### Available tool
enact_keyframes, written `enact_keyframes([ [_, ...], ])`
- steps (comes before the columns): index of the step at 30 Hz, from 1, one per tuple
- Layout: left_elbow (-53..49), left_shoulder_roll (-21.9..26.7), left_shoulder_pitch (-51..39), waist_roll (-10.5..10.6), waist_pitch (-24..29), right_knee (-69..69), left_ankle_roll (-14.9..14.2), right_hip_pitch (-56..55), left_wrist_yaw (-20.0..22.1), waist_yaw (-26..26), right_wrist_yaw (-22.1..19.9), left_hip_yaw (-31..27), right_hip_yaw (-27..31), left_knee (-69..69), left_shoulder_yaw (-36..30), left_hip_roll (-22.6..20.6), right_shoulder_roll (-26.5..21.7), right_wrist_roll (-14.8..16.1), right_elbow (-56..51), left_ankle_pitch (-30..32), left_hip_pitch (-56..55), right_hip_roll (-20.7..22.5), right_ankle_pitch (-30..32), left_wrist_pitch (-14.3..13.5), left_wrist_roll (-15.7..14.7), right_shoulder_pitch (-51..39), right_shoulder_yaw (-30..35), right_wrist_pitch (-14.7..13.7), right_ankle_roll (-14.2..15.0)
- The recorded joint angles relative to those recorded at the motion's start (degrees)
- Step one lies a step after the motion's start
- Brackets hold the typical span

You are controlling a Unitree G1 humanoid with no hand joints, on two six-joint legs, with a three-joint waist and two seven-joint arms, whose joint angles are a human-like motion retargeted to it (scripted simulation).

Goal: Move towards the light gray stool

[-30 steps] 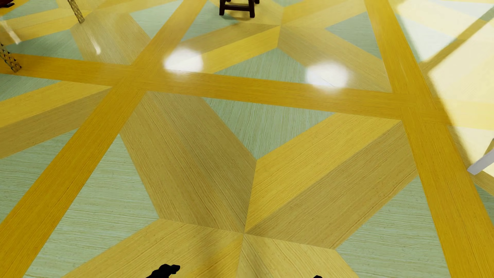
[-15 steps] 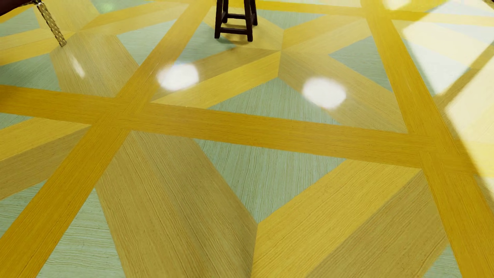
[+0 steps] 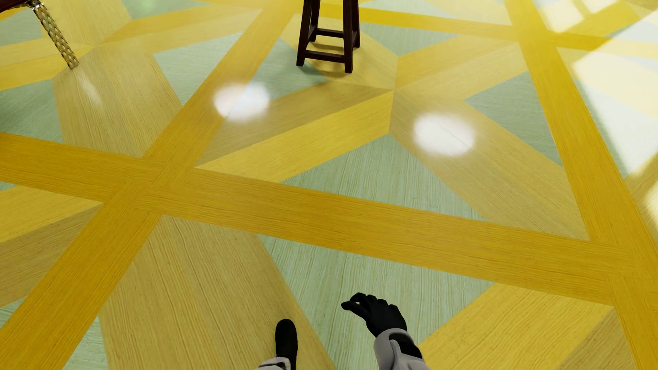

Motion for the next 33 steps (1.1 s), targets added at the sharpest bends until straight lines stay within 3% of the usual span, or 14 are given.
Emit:
enact_keyframes([
  [2, 0.9, -1.4, 0.0, -0.9, -0.6, 1.3, 5.2, 3.8, 1.1, 0.4, -0.3, -1.0, 0.6, 7.8, 1.4, -2.2, 0.2, 0.7, 1.7, 6.5, -1.0, -1.5, 1.3, 0.3, 0.3, 1.9, -0.1, 1.6, 0.6],
  [4, 2.8, -3.0, -0.2, -2.5, -1.1, 6.7, 8.9, 5.3, 1.6, 0.9, -1.1, -0.1, 0.8, 14.5, 2.8, -4.7, 0.3, 0.6, 5.3, 6.2, 0.2, -4.0, 7.4, 1.0, 0.5, 5.0, -1.5, 5.0, 2.7],
  [6, 4.4, -5.0, -1.4, -4.5, -1.1, 20.2, 11.9, 0.9, 1.5, 1.6, 0.1, 2.5, 1.6, 17.0, 4.7, -7.3, -0.6, -0.7, 8.6, 1.7, 3.5, -7.5, 19.8, 1.9, 0.5, 7.7, -1.6, 7.3, 10.1],
  [8, 5.8, -6.2, -0.9, -6.4, -0.8, 38.9, 13.4, -8.9, 3.0, 2.4, 2.1, 6.4, 2.1, 17.3, 5.9, -9.1, -4.0, -4.4, 10.7, -2.1, 7.5, -11.8, 32.4, -0.6, 0.4, 7.9, 2.0, 6.1, 17.7],
  [10, 6.6, -6.3, -2.4, -8.0, -0.3, 51.7, 13.9, -19.2, 3.3, 2.5, 2.6, 9.2, 2.1, 16.2, 5.3, -10.8, -7.2, -4.0, 8.4, -5.4, 12.4, -15.0, 30.7, -2.3, 1.6, 8.5, 1.7, 4.2, 16.1],
  [12, 7.6, -6.0, -5.5, -9.0, 0.2, 54.5, 14.0, -27.7, 3.0, 1.7, 1.8, 9.8, 2.2, 15.3, 3.8, -12.7, -9.3, 0.0, 2.6, -8.6, 17.5, -15.2, 24.3, -2.9, 3.4, 11.0, -3.0, 3.6, 13.8],
  [16, 5.3, -4.9, -10.2, -9.8, 0.7, 34.1, 14.3, -38.2, 3.4, -1.3, -1.1, 7.8, 2.4, 12.8, 1.8, -15.5, -9.3, 6.8, -8.0, -13.7, 26.6, -14.4, 12.1, -5.4, 4.5, 16.3, -11.5, 4.1, 8.8],
  [19, 2.6, -3.7, -12.3, -10.0, 0.4, 4.2, 14.2, -37.8, 4.4, -3.4, -2.5, 5.2, -0.8, 8.2, 0.3, -16.8, -8.0, 5.3, -9.6, -14.7, 33.8, -15.4, 15.4, -6.2, 2.8, 18.1, -10.8, 4.4, 6.8],
  [21, 1.9, -3.5, -13.0, -9.8, 0.2, -8.5, 13.9, -36.3, 5.4, -4.4, -3.7, 3.4, -2.2, 7.1, -0.8, -17.4, -7.4, 3.2, -8.4, -15.1, 38.0, -14.8, 16.2, -6.3, 2.1, 19.3, -10.3, 4.2, 8.4],
  [25, 2.5, -3.8, -10.0, -8.0, -0.7, 0.5, 12.1, -34.7, 7.3, -5.7, -5.2, 0.0, -2.4, 12.1, -0.4, -15.0, -3.7, 1.8, -2.4, -10.3, 44.0, -12.3, 25.5, -4.8, 0.8, 22.0, -12.1, 4.8, 2.6],
  [27, 4.2, -4.1, -6.7, -6.0, -1.0, 3.7, 6.2, -32.2, 6.4, -5.7, -4.8, -1.0, -4.2, 22.9, 1.1, -11.7, -2.2, 0.8, 1.9, 0.5, 41.7, -10.2, 23.0, -3.4, -1.3, 22.2, -11.9, 4.9, 1.4],
  [30, 4.1, 1.9, -4.1, -3.2, -0.5, 5.1, -3.0, -27.1, 0.5, -5.8, -4.2, 0.0, -7.6, 49.0, -6.2, -3.6, -1.3, -2.2, 5.9, 19.9, 28.2, -7.0, 17.3, -6.5, 3.1, 19.5, -9.8, 3.4, 0.0],
  [31, 2.6, 3.3, -3.1, -2.3, -0.2, 5.5, -3.1, -25.5, 0.0, -5.5, -4.2, 0.0, -8.1, 55.0, -6.9, -1.3, -1.2, -2.9, 6.3, 20.1, 23.1, -5.8, 15.5, -7.1, 3.5, 18.0, -9.0, 2.9, -0.3],
  [33, -0.4, 3.4, -0.1, -1.1, 0.5, 6.3, -0.2, -22.0, 1.6, -4.7, -4.3, 0.2, -8.0, 59.9, -3.0, 1.4, -1.4, -4.2, 6.9, 9.3, 14.4, -3.5, 12.0, -5.6, -0.3, 14.3, -7.3, 1.8, -0.8],
])
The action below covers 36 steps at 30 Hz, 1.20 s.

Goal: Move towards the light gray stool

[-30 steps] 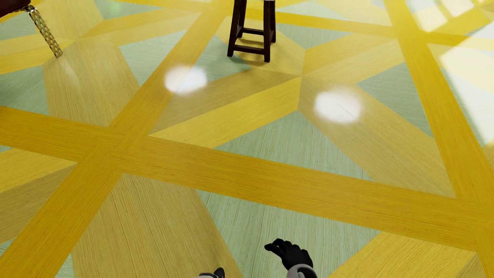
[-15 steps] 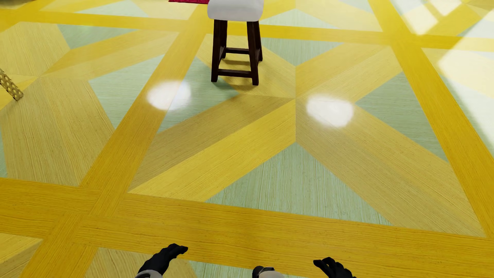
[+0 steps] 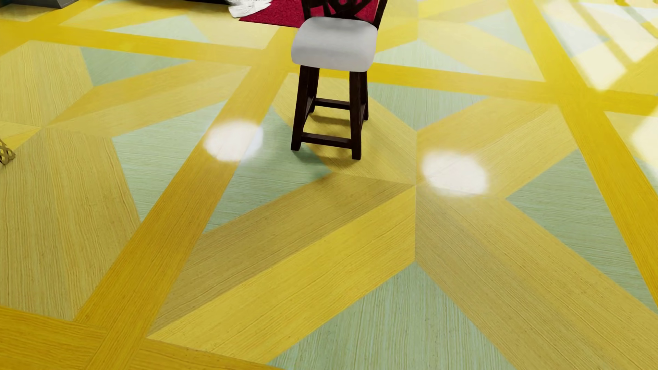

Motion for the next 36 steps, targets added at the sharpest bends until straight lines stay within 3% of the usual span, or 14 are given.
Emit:
enact_keyframes([
  [2, -1.9, -2.1, 2.2, 0.7, 0.4, 0.3, 2.8, 4.0, 3.0, 1.2, -0.2, 0.8, 1.5, -5.5, 4.7, 1.9, 0.6, 0.4, -0.6, -9.0, -6.0, 1.8, -3.2, 3.2, -3.9, -4.0, -0.1, -1.0, -0.4],
  [4, -3.0, -3.3, 3.5, 0.8, 0.6, 0.0, 5.5, 7.7, 3.8, 2.4, -0.6, 2.6, 3.6, -18.8, 6.5, 3.0, 0.9, 1.3, -2.8, -14.1, -9.7, 2.8, -5.8, 4.7, -4.8, -7.5, 0.3, -2.4, -0.6],
  [6, -2.0, -3.4, 3.3, 0.9, 0.5, -1.6, 6.8, 11.5, 2.1, 3.2, -1.0, 5.2, 5.4, -35.7, 5.4, 3.1, 0.7, 2.0, -5.7, -13.2, -11.2, 3.3, -7.5, 4.7, -3.4, -9.9, 1.7, -3.9, -0.7],
  [10, -0.9, -4.0, 3.1, 0.5, -0.2, -4.8, -0.7, 19.2, -0.3, 3.9, -1.4, 5.3, 8.5, -60.6, 5.4, 0.0, 1.2, 3.9, -8.8, -11.0, -10.7, 3.7, -9.7, 4.3, -0.3, -12.2, 4.3, -5.0, -0.4],
  [13, -0.1, -5.8, 2.9, -0.2, -1.1, -3.9, 6.5, 24.3, 0.1, 4.4, -1.4, 6.1, 10.0, -55.4, 6.8, -1.1, 1.3, 4.4, -7.4, -2.1, -9.7, 2.0, -8.6, 4.7, -0.1, -10.9, 5.2, -3.7, 0.3],
  [15, 1.3, -7.1, 2.3, -1.5, -1.9, 0.1, 9.4, 25.6, 0.0, 4.8, -0.5, 7.4, 10.1, -52.1, 7.5, -2.8, 1.0, 4.4, -4.5, -1.0, -7.7, -0.3, -3.2, 5.3, 0.4, -8.7, 4.9, -1.5, 0.3],
  [18, 2.7, -9.2, 0.5, -3.9, -2.3, 17.3, 11.9, 19.4, 0.3, 5.4, 5.3, 10.8, 9.2, -51.5, 8.4, -6.6, -1.0, 2.8, -0.1, -5.9, -2.6, -5.6, 11.3, 5.4, 0.6, -5.8, 6.4, 1.4, 4.5],
  [21, 3.1, -10.0, -0.8, -6.7, -1.9, 39.6, 13.5, 6.6, 1.5, 5.7, 9.9, 15.0, 6.2, -50.6, 7.9, -10.8, -6.3, 0.1, -0.5, -10.7, 1.5, -15.3, 23.7, 2.8, 0.6, -4.6, 9.7, -0.2, 15.0],
  [24, 5.5, -10.5, -4.6, -8.6, -1.3, 45.4, 14.2, -4.0, 3.0, 4.9, 7.0, 16.1, 7.6, -49.7, 8.2, -14.7, -7.7, 5.5, -4.9, -14.7, 5.9, -16.0, 8.5, 2.5, 1.6, -0.5, 2.9, 2.1, 12.6],
  [27, 4.5, -10.5, -7.2, -9.1, -1.0, 30.5, 14.4, -9.7, 3.2, 3.1, 3.9, 13.8, 7.0, -50.1, 7.1, -16.8, -6.4, 9.8, -8.3, -17.4, 10.0, -16.7, -3.3, 1.2, 2.3, 2.3, -2.5, 4.1, 8.9],
  [29, 2.5, -9.3, -8.2, -8.9, -1.2, 11.8, 14.2, -10.2, 2.6, 1.6, 4.0, 11.1, 10.0, -52.7, 4.8, -17.6, -6.0, 9.0, -8.7, -17.4, 12.9, -13.9, -3.1, -0.6, 2.2, 3.1, -2.3, 4.1, 7.4],
  [31, 1.6, -8.6, -9.0, -8.5, -1.3, -2.2, 13.9, -8.1, 1.8, 0.2, 4.0, 7.8, 21.6, -54.4, 2.7, -18.3, -5.3, 8.1, -8.3, -17.2, 15.7, -8.2, 9.7, -1.2, 1.8, 4.0, -2.3, 4.0, 8.8],
  [32, 1.7, -8.6, -9.3, -8.3, -1.1, -1.7, 13.6, -7.4, 1.8, -0.1, 4.1, 6.5, 23.0, -54.0, 2.0, -18.6, -5.0, 7.6, -7.9, -17.6, 16.7, -7.8, 10.3, -0.8, 1.6, 4.5, -2.2, 4.0, 8.0],
  [36, 4.6, -9.7, -9.8, -7.4, -1.7, -4.3, 9.7, -1.7, 3.0, -0.1, 7.3, 0.8, 16.5, -53.5, 2.5, -18.0, -2.8, 6.0, -5.0, -14.3, 20.0, -10.5, 7.7, 2.6, 0.8, 4.8, -1.9, 4.9, 5.2],
])
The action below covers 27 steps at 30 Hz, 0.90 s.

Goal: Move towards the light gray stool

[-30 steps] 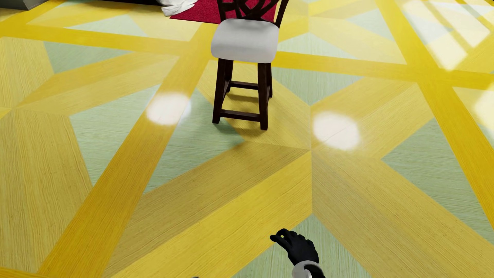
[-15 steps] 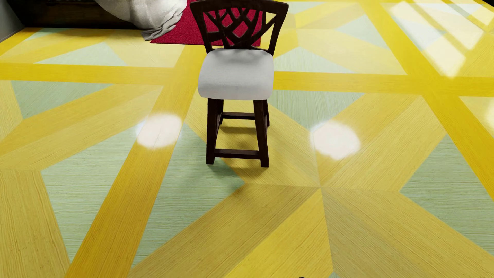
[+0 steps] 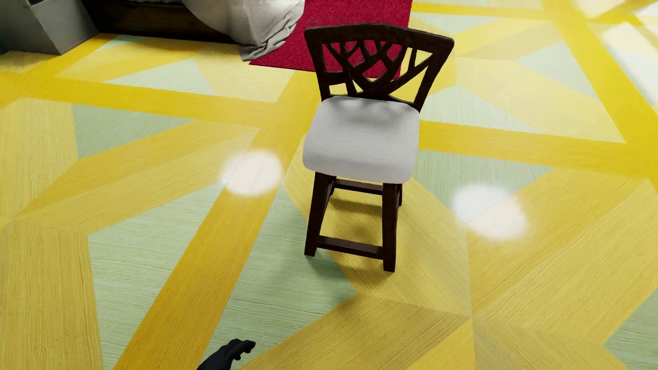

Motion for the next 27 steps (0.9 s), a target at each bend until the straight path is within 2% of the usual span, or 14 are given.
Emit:
enact_keyframes([
  [2, 0.6, -0.1, 1.3, 0.6, -0.5, -2.6, -2.8, 2.4, -0.4, 0.3, 4.2, -2.5, -2.5, 1.0, 0.1, 1.0, -0.1, -1.8, 0.9, 2.2, 0.2, 0.0, 0.1, 0.2, -0.3, -2.0, 2.2, -0.8, -0.9],
  [4, 1.0, 0.8, 3.2, 1.2, -0.7, -3.4, -4.8, 4.1, -1.4, 0.2, 5.4, -4.1, -3.9, 2.0, -1.2, 2.0, -0.5, -3.9, 0.0, 3.3, 0.5, 0.5, -0.7, -1.0, 0.0, -4.7, 3.7, -1.9, -1.5],
  [5, 1.4, 1.2, 4.0, 1.4, -0.7, -3.4, -5.5, 4.7, -2.0, 0.1, 4.4, -4.5, -4.4, 2.2, -2.4, 2.5, -0.6, -3.7, -0.8, 3.6, 0.8, 0.8, -1.3, -0.6, 0.5, -5.7, 3.0, -2.3, -1.8],
  [9, 5.6, 2.3, 5.3, 2.4, -1.3, -3.7, -7.6, 6.7, -4.8, -0.4, 0.4, -6.2, -5.7, 1.9, -4.4, 4.1, 1.5, 0.6, -4.7, 5.1, 2.5, 2.2, -3.1, 2.4, 1.8, -8.8, -1.4, -2.4, -2.6],
  [12, 6.1, 2.7, 5.0, 2.9, -1.7, -3.8, -7.6, 7.6, -4.8, -0.5, -0.1, -7.0, -6.0, 3.1, -4.4, 4.9, 1.8, 0.8, -5.9, 5.9, 2.5, 3.0, -4.6, 2.5, 1.9, -10.5, -0.1, -2.9, -2.8],
  [15, 3.6, 2.5, 4.8, 3.3, -1.9, -4.1, -7.7, 8.4, -3.0, -0.3, 1.0, -7.4, -6.2, 5.1, -3.4, 5.6, 1.5, -0.3, -4.2, 6.4, 2.0, 3.9, -5.6, 1.5, 0.7, -11.6, 3.4, -3.3, -3.1],
  [20, -0.6, 2.1, 3.6, 4.0, -2.2, -3.8, -7.7, 8.7, -2.0, -0.3, 0.9, -7.0, -5.9, 8.6, -3.9, 6.8, 2.3, -1.6, 2.5, 7.0, 0.6, 5.5, -7.1, 0.4, -0.6, -11.3, 4.8, -1.1, -3.8],
  [27, -0.7, 3.6, 2.6, 5.0, -2.4, -2.2, -8.9, 8.2, -2.5, -0.8, 1.6, -6.4, -5.2, 15.9, -4.0, 8.6, 2.2, -2.8, 5.4, 8.7, -2.9, 7.9, -8.7, 0.0, -1.0, -7.5, 4.4, 0.0, -4.7],
])
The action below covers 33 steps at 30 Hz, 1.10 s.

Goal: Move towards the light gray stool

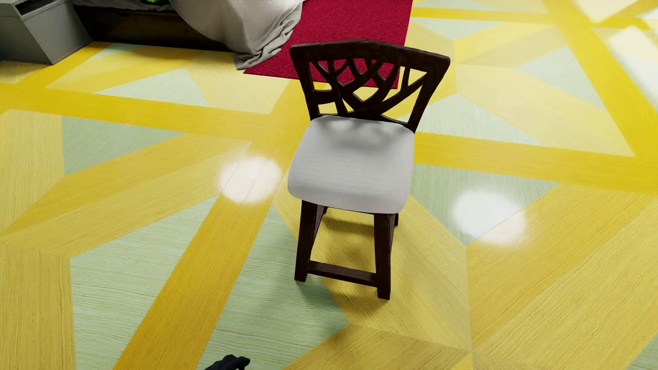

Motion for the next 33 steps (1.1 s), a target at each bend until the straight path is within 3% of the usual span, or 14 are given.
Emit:
enact_keyframes([
  [8, 2.8, 1.2, 0.1, 1.2, 0.0, 1.0, -2.0, -0.7, -1.1, -0.2, -0.5, 0.9, -0.6, 8.6, 0.9, 2.0, -0.4, 0.4, -0.8, 1.1, -4.9, 1.5, -1.0, 0.9, 1.1, 0.9, -2.8, 0.4, 0.1],
  [12, 0.6, 1.1, 1.0, 1.9, 0.4, 1.6, -3.4, -1.4, -0.4, 0.2, -0.7, 2.9, -1.4, 13.1, 2.0, 3.9, -0.5, 0.0, -1.0, -3.7, -7.7, 1.8, -1.5, 0.4, 0.7, -0.2, -3.0, -1.2, 0.7],
  [18, 0.1, 0.1, 1.4, 2.3, 0.5, -0.3, 4.6, -0.9, -0.4, 1.0, -1.0, 10.0, -0.2, -1.2, 1.6, 8.4, -0.3, -0.3, -2.2, -14.4, -7.5, 1.3, -0.5, 0.8, 0.8, -3.5, -2.6, -2.2, 1.4],
  [24, -0.6, 0.5, 1.2, 2.0, 1.3, -0.6, 2.7, -1.4, -0.2, 1.7, -1.0, -1.7, 1.2, -5.3, 2.4, 3.9, 0.3, 0.0, -2.7, -14.3, -12.3, 1.1, 0.0, 1.0, 1.2, -4.8, -1.6, -2.5, 2.6],
  [28, 0.4, -0.1, 1.2, 1.6, 1.1, -1.8, 7.2, -0.6, -0.2, 1.5, -1.5, 1.6, 2.7, -13.1, 2.3, 3.0, 0.2, 0.7, -2.2, -13.4, -7.9, -0.2, 0.7, 1.0, 1.2, -3.7, -1.8, -1.9, 3.7],
  [31, 2.1, -0.3, -0.3, 0.7, 1.0, -1.9, 8.1, -0.2, -0.9, 1.5, -5.2, 0.9, 2.2, -17.2, 1.5, 0.9, 0.3, 0.7, -2.2, -11.8, -5.9, -2.4, 0.6, 1.0, 2.0, -0.8, -2.9, 0.0, 4.8],
  [33, 2.4, -0.8, -1.0, 0.1, 0.9, -1.9, 8.7, -0.2, -0.1, 1.7, -9.3, 0.6, 2.0, -18.7, 2.0, -0.4, 1.2, -0.3, -1.8, -11.3, -5.2, -3.7, 0.6, 0.4, 1.9, 0.1, -2.1, 3.8, 5.6],
])
